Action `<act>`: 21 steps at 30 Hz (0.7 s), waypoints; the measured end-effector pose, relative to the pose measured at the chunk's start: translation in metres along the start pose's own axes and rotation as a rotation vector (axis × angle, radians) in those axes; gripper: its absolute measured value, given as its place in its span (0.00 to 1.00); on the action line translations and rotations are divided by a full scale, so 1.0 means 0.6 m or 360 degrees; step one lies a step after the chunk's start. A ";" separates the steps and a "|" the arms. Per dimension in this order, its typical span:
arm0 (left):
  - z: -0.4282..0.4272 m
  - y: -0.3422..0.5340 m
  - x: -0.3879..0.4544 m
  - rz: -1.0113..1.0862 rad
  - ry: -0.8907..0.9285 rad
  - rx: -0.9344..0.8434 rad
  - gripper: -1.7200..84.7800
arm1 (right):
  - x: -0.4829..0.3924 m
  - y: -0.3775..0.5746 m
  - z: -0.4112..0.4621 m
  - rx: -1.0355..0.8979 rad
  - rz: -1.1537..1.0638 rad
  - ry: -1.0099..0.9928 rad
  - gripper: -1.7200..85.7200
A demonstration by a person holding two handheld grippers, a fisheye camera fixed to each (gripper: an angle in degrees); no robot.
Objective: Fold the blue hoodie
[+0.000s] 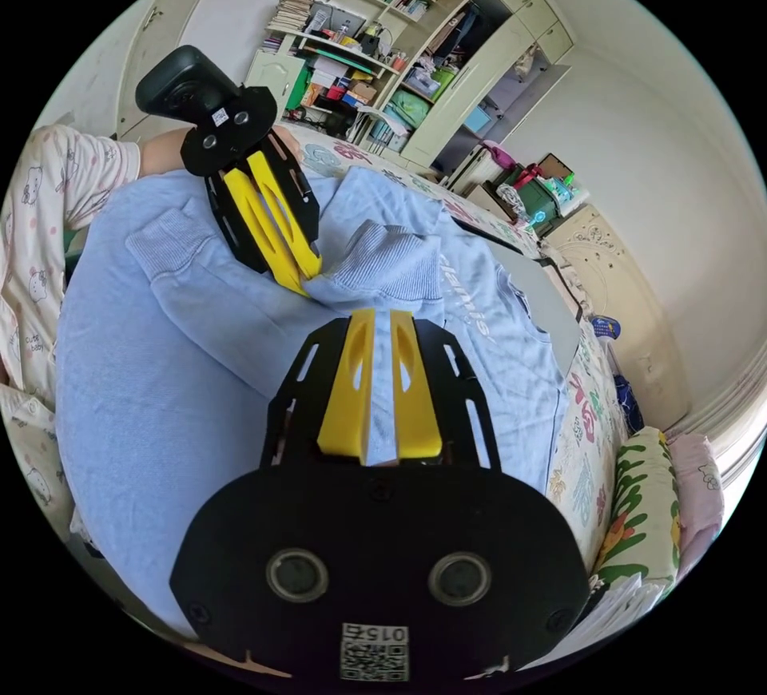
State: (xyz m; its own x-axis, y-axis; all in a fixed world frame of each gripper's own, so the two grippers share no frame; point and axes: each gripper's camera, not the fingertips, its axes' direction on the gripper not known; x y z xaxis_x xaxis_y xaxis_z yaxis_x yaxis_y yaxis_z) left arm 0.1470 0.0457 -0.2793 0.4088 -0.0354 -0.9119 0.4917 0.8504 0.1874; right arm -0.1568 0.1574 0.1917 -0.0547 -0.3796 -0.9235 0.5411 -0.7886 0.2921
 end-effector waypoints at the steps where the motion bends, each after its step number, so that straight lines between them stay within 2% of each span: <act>1: -0.002 -0.006 -0.008 0.0000 -0.0001 0.0000 0.04 | -0.002 0.000 -0.001 0.0000 -0.0008 0.0000 0.02; 10: -0.014 -0.062 -0.087 -0.0056 0.0027 -0.0054 0.05 | -0.008 0.000 -0.015 -0.0007 -0.0032 0.0004 0.01; 13: -0.017 -0.096 -0.153 -0.0283 0.0213 -0.0157 0.06 | -0.006 0.000 -0.022 0.0000 -0.0026 -0.0003 0.01; 18: -0.029 -0.092 -0.266 -0.0649 0.0444 -0.0063 0.10 | 0.004 0.000 -0.037 0.0016 0.0012 -0.0021 0.01; 21: -0.008 -0.061 -0.357 -0.1094 0.0641 -0.0084 0.10 | 0.007 -0.002 -0.046 0.0021 0.0021 -0.0024 0.01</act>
State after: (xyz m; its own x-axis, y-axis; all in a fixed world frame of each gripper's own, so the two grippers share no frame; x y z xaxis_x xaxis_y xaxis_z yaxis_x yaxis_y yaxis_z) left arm 0.0378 0.0246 -0.0926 -0.2869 -0.3767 -0.8808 0.4918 0.7311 -0.4729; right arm -0.1345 0.1697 0.1804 -0.0607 -0.3971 -0.9158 0.5309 -0.7898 0.3072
